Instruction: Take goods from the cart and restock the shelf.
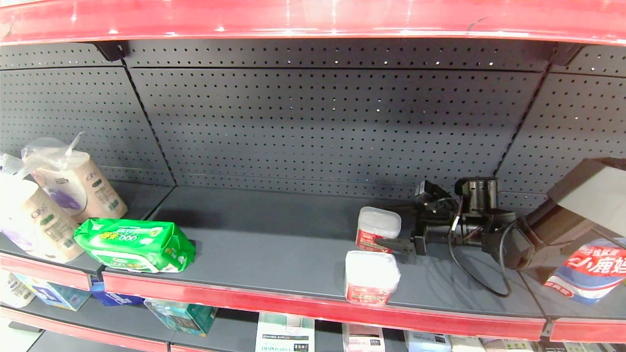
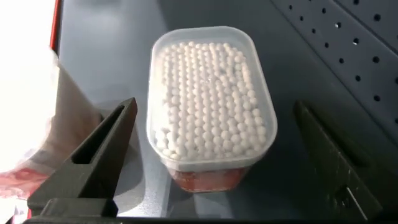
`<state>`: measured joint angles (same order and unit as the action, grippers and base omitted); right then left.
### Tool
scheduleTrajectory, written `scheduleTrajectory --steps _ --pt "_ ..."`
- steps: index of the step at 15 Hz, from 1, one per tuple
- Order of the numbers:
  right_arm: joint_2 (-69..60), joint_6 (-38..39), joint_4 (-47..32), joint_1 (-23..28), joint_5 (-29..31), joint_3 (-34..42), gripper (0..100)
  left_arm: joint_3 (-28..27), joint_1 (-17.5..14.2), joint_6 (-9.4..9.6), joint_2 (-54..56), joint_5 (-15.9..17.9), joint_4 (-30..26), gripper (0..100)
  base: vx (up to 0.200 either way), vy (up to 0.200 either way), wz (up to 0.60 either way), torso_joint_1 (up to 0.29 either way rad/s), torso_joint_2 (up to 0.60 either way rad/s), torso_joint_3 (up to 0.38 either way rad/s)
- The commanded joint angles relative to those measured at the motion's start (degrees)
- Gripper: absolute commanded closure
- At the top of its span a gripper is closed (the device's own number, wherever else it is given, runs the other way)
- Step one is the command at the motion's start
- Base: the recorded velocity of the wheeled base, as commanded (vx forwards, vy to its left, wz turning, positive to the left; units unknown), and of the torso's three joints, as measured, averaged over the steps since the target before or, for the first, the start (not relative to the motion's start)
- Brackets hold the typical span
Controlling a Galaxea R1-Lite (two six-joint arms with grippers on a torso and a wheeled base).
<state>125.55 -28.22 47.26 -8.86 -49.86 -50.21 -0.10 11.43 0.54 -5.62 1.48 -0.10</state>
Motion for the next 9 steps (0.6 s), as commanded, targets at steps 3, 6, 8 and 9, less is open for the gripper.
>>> scheduleTrajectory --steps 3,6,8,9 --pt "-0.2 0.0 0.1 0.1 2.2 0.1 0 0.0 0.0 -0.01 -0.1 0.0 0.0 0 0.0 0.0 0.0 0.0 0.0 0.0" --pt "-0.2 0.1 0.1 0.1 2.6 0.1 0 0.0 0.0 -0.01 -0.1 0.0 0.0 0 0.0 0.0 0.0 0.0 0.0 0.0" --pt "-0.2 0.1 0.1 0.1 3.9 0.1 0 0.0 0.0 -0.01 0.0 -0.1 0.0 0 0.0 0.0 0.0 0.0 0.0 0.0" --pt "-0.1 0.2 0.1 0.0 4.4 -0.1 0 0.0 0.0 -0.01 0.0 -0.1 0.0 0 0.0 0.0 0.0 0.0 0.0 0.0"
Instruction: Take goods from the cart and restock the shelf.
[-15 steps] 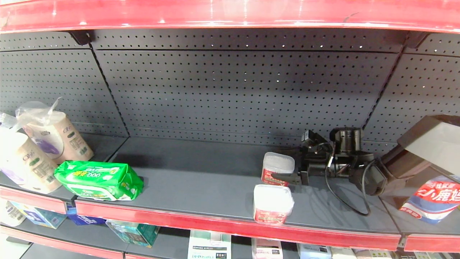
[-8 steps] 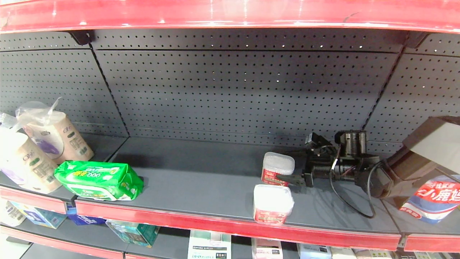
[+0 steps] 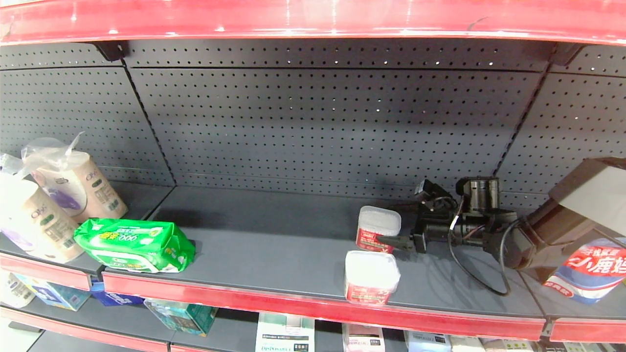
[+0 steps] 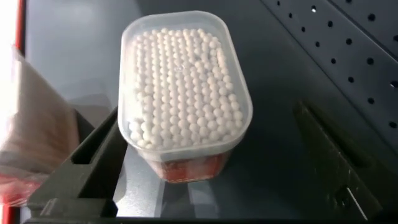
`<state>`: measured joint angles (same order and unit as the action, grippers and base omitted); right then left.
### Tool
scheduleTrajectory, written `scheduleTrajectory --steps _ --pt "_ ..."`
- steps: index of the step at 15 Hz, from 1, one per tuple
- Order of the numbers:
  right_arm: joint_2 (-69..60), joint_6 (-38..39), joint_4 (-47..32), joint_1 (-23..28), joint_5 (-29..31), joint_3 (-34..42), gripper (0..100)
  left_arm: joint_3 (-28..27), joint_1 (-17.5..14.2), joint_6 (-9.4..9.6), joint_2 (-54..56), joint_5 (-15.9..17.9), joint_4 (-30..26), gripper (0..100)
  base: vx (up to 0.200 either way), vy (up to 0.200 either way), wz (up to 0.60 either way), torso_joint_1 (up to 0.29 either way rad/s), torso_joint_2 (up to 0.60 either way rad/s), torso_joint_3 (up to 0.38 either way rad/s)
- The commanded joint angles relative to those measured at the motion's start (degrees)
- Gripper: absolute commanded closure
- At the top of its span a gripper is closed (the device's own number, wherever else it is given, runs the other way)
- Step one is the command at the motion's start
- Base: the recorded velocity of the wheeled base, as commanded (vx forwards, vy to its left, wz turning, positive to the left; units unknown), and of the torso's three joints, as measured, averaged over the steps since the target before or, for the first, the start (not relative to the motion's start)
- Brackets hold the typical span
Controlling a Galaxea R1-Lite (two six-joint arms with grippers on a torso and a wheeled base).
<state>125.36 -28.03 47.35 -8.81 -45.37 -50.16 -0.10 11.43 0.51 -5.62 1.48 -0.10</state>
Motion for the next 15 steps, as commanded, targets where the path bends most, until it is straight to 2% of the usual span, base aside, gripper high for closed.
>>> scheduleTrajectory --steps 1,15 --pt "0.1 0.1 0.0 -0.1 0.4 -0.2 0 0.0 0.0 0.02 -0.1 0.0 0.0 0 0.0 0.0 0.0 0.0 0.0 0.0" --pt "0.2 -1.2 0.0 0.7 1.2 0.9 0 0.0 0.0 0.02 -0.1 0.0 0.0 0 0.0 0.0 0.0 0.0 0.0 0.0"
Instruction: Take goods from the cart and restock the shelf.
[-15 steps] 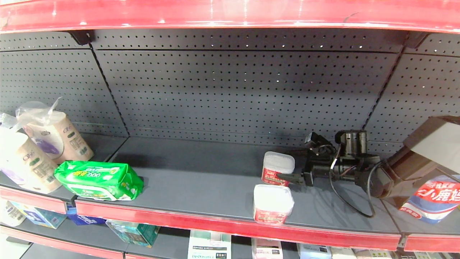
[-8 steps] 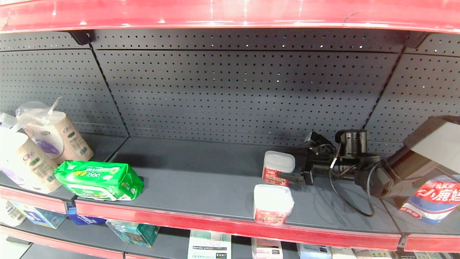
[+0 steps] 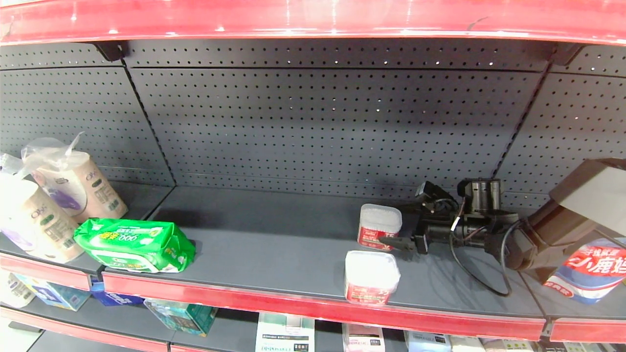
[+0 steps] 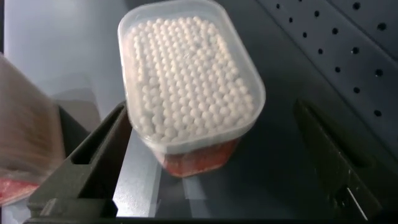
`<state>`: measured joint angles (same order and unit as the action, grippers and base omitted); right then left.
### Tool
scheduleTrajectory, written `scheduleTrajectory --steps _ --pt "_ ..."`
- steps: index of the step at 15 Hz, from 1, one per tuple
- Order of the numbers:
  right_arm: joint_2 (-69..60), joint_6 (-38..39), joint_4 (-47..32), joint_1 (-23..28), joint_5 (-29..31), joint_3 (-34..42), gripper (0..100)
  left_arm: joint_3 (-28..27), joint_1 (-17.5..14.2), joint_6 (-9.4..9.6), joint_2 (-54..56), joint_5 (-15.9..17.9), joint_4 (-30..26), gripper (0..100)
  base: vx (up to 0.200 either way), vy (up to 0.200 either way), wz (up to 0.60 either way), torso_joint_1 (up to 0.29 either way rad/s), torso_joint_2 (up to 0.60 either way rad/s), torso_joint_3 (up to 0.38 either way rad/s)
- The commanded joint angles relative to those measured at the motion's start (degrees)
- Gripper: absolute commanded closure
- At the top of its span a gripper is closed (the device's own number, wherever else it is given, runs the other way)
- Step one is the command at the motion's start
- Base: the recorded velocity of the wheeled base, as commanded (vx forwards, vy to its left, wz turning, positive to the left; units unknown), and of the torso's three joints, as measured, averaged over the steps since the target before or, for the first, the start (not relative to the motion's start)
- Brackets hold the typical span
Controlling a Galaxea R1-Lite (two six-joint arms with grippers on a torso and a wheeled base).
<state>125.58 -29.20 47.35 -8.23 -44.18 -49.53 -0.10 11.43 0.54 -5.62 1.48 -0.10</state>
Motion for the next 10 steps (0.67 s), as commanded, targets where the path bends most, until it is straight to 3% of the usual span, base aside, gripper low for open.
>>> scheduleTrajectory --steps 1,10 --pt "0.0 -0.1 0.0 0.7 0.0 0.5 0 0.0 0.0 -0.01 0.0 0.0 0.0 0 0.0 0.0 0.0 0.0 0.0 0.0" --pt "0.2 0.1 0.0 1.4 0.4 0.1 0 0.0 0.0 -0.01 0.0 0.0 0.0 0 0.0 0.0 0.0 0.0 0.0 0.0"
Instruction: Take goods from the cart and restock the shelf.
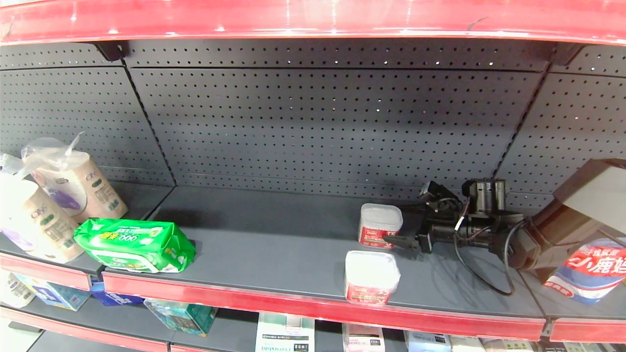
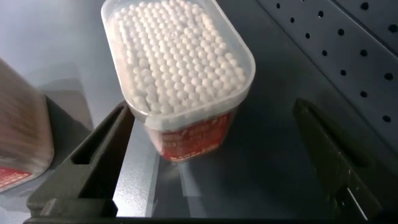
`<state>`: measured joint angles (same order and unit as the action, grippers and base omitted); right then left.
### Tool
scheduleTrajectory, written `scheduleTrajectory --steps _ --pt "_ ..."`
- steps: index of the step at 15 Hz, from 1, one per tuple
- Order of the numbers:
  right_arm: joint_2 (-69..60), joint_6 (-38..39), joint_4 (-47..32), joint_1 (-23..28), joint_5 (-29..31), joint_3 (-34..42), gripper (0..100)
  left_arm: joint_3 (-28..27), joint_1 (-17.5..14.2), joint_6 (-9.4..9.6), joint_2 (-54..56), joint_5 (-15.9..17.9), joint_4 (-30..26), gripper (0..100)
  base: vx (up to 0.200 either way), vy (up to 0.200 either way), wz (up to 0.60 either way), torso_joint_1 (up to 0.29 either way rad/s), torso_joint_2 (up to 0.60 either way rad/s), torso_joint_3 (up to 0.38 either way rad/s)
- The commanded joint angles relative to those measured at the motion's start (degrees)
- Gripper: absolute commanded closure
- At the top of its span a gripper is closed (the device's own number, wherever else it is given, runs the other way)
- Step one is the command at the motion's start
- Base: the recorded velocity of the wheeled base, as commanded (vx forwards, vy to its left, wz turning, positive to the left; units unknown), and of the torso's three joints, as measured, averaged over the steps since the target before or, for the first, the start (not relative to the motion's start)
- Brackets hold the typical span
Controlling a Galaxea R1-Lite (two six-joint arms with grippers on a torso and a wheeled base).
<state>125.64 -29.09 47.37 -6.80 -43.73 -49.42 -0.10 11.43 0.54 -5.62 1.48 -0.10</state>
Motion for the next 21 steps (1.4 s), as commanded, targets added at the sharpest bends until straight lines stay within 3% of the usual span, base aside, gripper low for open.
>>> scheduleTrajectory --steps 1,9,13,17,21 --pt "0.0 0.0 0.0 -0.1 0.0 0.1 0 0.0 0.0 -0.1 0.0 0.0 0.0 0 0.0 0.0 0.0 0.0 0.0 0.0" --pt "-3.4 1.1 0.0 -1.0 -1.2 1.9 0 0.0 0.0 -0.01 0.0 0.0 0.0 0 0.0 0.0 0.0 0.0 0.0 0.0" --pt "-6.7 6.2 0.0 -2.4 -1.2 2.8 0 0.0 0.0 -0.01 -0.1 0.0 0.0 0 0.0 0.0 0.0 0.0 0.0 0.0" --pt "-10.1 7.8 0.0 -2.9 0.9 3.5 0 0.0 0.0 -0.01 0.0 0.0 0.0 0 0.0 0.0 0.0 0.0 0.0 0.0" --pt "-17.9 11.5 0.1 -3.4 6.9 8.6 0 0.0 0.0 -0.01 -0.1 0.0 0.0 0 0.0 0.0 0.0 0.0 0.0 0.0"
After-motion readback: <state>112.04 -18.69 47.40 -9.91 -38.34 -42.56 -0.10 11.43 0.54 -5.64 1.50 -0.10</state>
